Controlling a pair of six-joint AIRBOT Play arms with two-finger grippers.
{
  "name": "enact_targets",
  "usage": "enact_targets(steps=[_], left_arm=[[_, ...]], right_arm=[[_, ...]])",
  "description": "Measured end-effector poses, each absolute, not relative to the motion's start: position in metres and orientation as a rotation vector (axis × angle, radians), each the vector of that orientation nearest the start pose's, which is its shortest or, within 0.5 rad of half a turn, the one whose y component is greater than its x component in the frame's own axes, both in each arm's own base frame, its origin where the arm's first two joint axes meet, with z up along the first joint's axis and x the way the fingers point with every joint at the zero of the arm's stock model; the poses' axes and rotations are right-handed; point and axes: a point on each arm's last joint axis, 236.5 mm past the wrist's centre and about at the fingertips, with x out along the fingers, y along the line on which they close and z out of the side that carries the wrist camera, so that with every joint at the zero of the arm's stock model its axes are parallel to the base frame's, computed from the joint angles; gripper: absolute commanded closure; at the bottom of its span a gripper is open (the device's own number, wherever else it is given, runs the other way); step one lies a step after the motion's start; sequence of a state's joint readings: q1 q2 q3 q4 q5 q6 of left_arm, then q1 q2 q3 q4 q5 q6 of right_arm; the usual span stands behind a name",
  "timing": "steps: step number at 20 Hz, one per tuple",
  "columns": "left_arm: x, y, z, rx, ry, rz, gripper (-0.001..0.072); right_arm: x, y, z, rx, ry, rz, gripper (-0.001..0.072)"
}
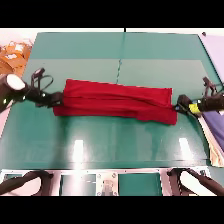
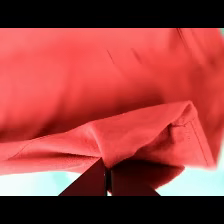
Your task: Fold the shirts.
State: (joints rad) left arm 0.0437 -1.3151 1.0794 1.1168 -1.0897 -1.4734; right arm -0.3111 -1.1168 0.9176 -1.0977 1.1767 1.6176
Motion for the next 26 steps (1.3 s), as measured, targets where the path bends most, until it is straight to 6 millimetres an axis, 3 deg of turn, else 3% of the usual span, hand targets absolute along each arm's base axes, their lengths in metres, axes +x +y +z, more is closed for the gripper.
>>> enact_targets(steps=[5,8,10,12,15,19,20,21,23,26], left_arm=[[0.473,-0.095,-0.021,-0.468,1.197,-0.298,0.0683],[0.511,-0.110,-0.041,-0.485,1.171,-0.325,0.0672],[0.527,-0.115,-0.046,-0.497,1.149,-0.330,0.0672],[0.539,-0.117,-0.041,-0.509,1.119,-0.338,0.0039],[0.549,-0.116,-0.033,-0.519,1.096,-0.345,0.0074],[0.543,-0.115,-0.020,-0.525,1.139,-0.385,0.0076],[0.538,-0.114,-0.016,-0.524,1.161,-0.401,0.0077],[0.531,-0.113,-0.011,-0.527,1.194,-0.419,0.0169],[0.520,-0.110,0.001,-0.526,1.236,-0.455,0.0674],[0.505,-0.110,0.013,-0.522,1.294,-0.503,0.0677]], right_arm=[[0.408,-0.005,-0.027,0.734,1.255,-0.049,0.0693],[0.441,-0.008,-0.051,0.759,1.254,-0.058,0.0404],[0.457,-0.012,-0.057,0.763,1.240,-0.057,0.0354],[0.468,-0.020,-0.051,0.746,1.225,-0.035,0.0276],[0.465,-0.038,-0.039,0.732,1.250,-0.002,0.0169],[0.445,-0.077,-0.036,0.737,1.287,0.008,0.0159],[0.440,-0.090,-0.038,0.737,1.289,0.005,0.0083],[0.433,-0.099,-0.041,0.737,1.302,0.011,0.0066],[0.420,-0.109,-0.055,0.736,1.344,0.043,0.0066],[0.410,-0.102,-0.078,0.771,1.400,0.151,0.0066]])
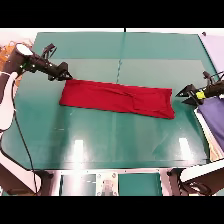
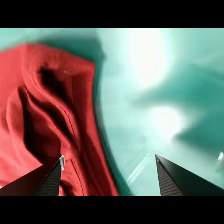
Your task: Fold the shirts.
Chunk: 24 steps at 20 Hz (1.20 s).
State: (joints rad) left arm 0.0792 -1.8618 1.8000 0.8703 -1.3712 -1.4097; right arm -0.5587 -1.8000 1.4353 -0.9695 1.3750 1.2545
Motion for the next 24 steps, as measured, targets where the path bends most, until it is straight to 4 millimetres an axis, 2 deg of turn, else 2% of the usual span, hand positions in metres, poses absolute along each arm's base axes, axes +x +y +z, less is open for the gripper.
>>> enact_targets(steps=[4,6,7,8,9,10,13,16,18,21,24], left_arm=[[0.497,-0.119,0.025,-0.551,1.314,-0.559,0.0677],[0.495,-0.124,0.029,-0.556,1.316,-0.581,0.0678],[0.492,-0.129,0.030,-0.555,1.323,-0.597,0.0685],[0.490,-0.134,0.031,-0.550,1.328,-0.611,0.0684],[0.488,-0.141,0.032,-0.545,1.332,-0.627,0.0685],[0.485,-0.148,0.032,-0.532,1.339,-0.642,0.0685],[0.476,-0.186,0.033,-0.477,1.341,-0.709,0.0685],[0.480,-0.246,0.028,-0.413,1.273,-0.755,0.0685],[0.481,-0.299,0.017,-0.369,1.213,-0.790,0.0685],[0.469,-0.378,-0.016,-0.324,1.159,-0.831,0.0685],[0.456,-0.436,-0.054,-0.337,1.130,-0.841,0.0685]], right_arm=[[0.420,-0.060,-0.094,0.873,1.395,0.363,0.0066],[0.424,-0.045,-0.102,0.871,1.398,0.424,0.0076],[0.426,-0.036,-0.104,0.871,1.395,0.454,0.0162],[0.428,-0.031,-0.107,0.848,1.399,0.472,0.0445],[0.428,-0.030,-0.112,0.821,1.407,0.477,0.0625],[0.430,-0.026,-0.111,0.812,1.407,0.498,0.0696],[0.440,-0.027,-0.098,0.733,1.399,0.526,0.0697],[0.457,-0.018,-0.048,0.680,1.347,0.587,0.0697],[0.464,-0.009,-0.004,0.619,1.308,0.615,0.0697],[0.463,0.017,0.069,0.513,1.241,0.663,0.0697],[0.450,0.053,0.132,0.422,1.179,0.706,0.0696]])
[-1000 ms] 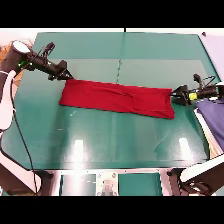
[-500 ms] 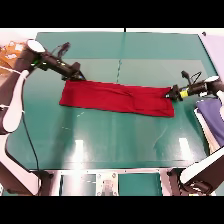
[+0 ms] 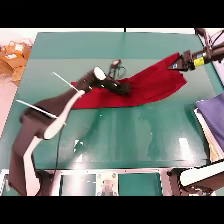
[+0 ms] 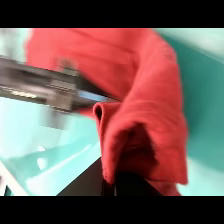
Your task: Fold the shirts.
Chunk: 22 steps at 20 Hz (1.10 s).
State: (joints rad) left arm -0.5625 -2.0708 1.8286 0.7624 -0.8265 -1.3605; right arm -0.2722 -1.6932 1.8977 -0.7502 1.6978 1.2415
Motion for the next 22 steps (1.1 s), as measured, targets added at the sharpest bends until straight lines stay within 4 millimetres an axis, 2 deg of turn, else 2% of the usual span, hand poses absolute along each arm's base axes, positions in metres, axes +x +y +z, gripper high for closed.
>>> enact_targets(steps=[2,4,6,8,10,11,13,16,17,19,22], left_arm=[[0.447,-0.459,-0.072,-0.390,1.140,-0.842,0.0685],[0.446,-0.469,-0.080,-0.441,1.145,-0.834,0.0685],[0.445,-0.471,-0.081,-0.466,1.162,-0.841,0.0685],[0.447,-0.463,-0.069,-0.479,1.190,-0.875,0.0686],[0.453,-0.444,-0.044,-0.468,1.216,-0.928,0.0686],[0.456,-0.430,-0.027,-0.444,1.221,-0.953,0.0686],[0.468,-0.386,0.007,-0.360,1.208,-0.950,0.0685],[0.486,-0.299,0.055,-0.226,1.176,-0.853,0.0685],[0.491,-0.271,0.071,-0.202,1.160,-0.812,0.0685],[0.496,-0.218,0.103,-0.172,1.118,-0.732,0.0684],[0.497,-0.167,0.135,-0.138,1.062,-0.666,0.0685]], right_arm=[[0.441,0.072,0.156,0.390,1.159,0.723,0.0697],[0.435,0.089,0.166,0.377,1.158,0.737,0.0696],[0.434,0.097,0.172,0.374,1.152,0.742,0.0696],[0.435,0.102,0.174,0.376,1.146,0.739,0.0696],[0.436,0.107,0.176,0.377,1.140,0.741,0.0696],[0.437,0.111,0.177,0.376,1.137,0.744,0.0696],[0.437,0.124,0.178,0.375,1.134,0.755,0.0696],[0.440,0.167,0.180,0.372,1.118,0.795,0.0695],[0.442,0.185,0.177,0.375,1.114,0.810,0.0695],[0.447,0.234,0.163,0.385,1.116,0.841,0.0696],[0.451,0.322,0.125,0.418,1.132,0.878,0.0692]])
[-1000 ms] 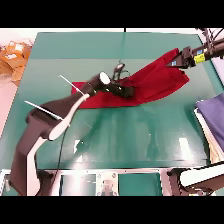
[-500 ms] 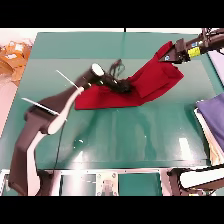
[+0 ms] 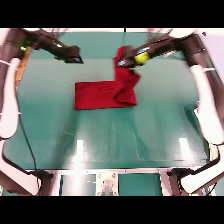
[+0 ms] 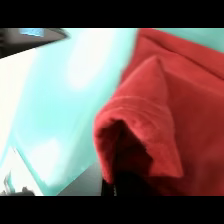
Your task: Fold the shirts.
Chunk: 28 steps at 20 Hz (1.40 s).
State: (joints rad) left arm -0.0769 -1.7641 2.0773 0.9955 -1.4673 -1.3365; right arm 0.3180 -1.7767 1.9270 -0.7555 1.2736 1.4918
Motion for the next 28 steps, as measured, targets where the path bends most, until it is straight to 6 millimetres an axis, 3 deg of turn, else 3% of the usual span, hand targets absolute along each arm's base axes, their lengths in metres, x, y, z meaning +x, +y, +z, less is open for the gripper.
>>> enact_targets(steps=[1,2,3,5,7,8,10,12,15,17,19,21,23,27,28], left_arm=[[0.496,-0.153,0.142,-0.128,1.054,-0.649,0.0685],[0.494,-0.143,0.146,-0.121,1.048,-0.640,0.0685],[0.493,-0.136,0.147,-0.110,1.051,-0.631,0.0685],[0.487,-0.128,0.150,-0.089,1.057,-0.634,0.0685],[0.484,-0.123,0.150,-0.077,1.064,-0.635,0.0685],[0.484,-0.120,0.149,-0.070,1.068,-0.631,0.0685],[0.481,-0.120,0.150,-0.064,1.071,-0.639,0.0685],[0.480,-0.118,0.150,-0.060,1.073,-0.638,0.0685],[0.480,-0.117,0.150,-0.058,1.075,-0.638,0.0685],[0.480,-0.117,0.150,-0.057,1.076,-0.638,0.0685],[0.480,-0.117,0.150,-0.057,1.076,-0.637,0.0685],[0.480,-0.117,0.150,-0.059,1.078,-0.635,0.0684],[0.480,-0.117,0.150,-0.066,1.080,-0.631,0.0685],[0.480,-0.117,0.150,-0.074,1.083,-0.627,0.0685],[0.480,-0.117,0.150,-0.075,1.084,-0.626,0.0685]], right_arm=[[0.452,0.357,0.105,0.434,1.134,0.879,0.0544],[0.452,0.390,0.087,0.456,1.125,0.881,0.0279],[0.450,0.425,0.069,0.481,1.104,0.882,0.0216],[0.450,0.471,0.036,0.524,1.071,0.854,0.0226],[0.458,0.485,0.020,0.567,1.040,0.816,0.0226],[0.465,0.482,0.018,0.580,1.032,0.801,0.0226],[0.489,0.454,0.022,0.609,1.017,0.752,0.0254],[0.515,0.404,0.032,0.616,1.023,0.699,0.0254],[0.543,0.295,0.026,0.561,1.092,0.571,0.0214],[0.544,0.226,0.007,0.530,1.178,0.481,0.0112],[0.534,0.178,-0.016,0.530,1.261,0.426,0.0101],[0.516,0.161,-0.038,0.555,1.335,0.432,0.0101],[0.501,0.161,-0.059,0.584,1.381,0.454,0.0102],[0.481,0.198,-0.083,0.663,1.419,0.551,0.0103],[0.477,0.211,-0.084,0.686,1.423,0.583,0.0215]])
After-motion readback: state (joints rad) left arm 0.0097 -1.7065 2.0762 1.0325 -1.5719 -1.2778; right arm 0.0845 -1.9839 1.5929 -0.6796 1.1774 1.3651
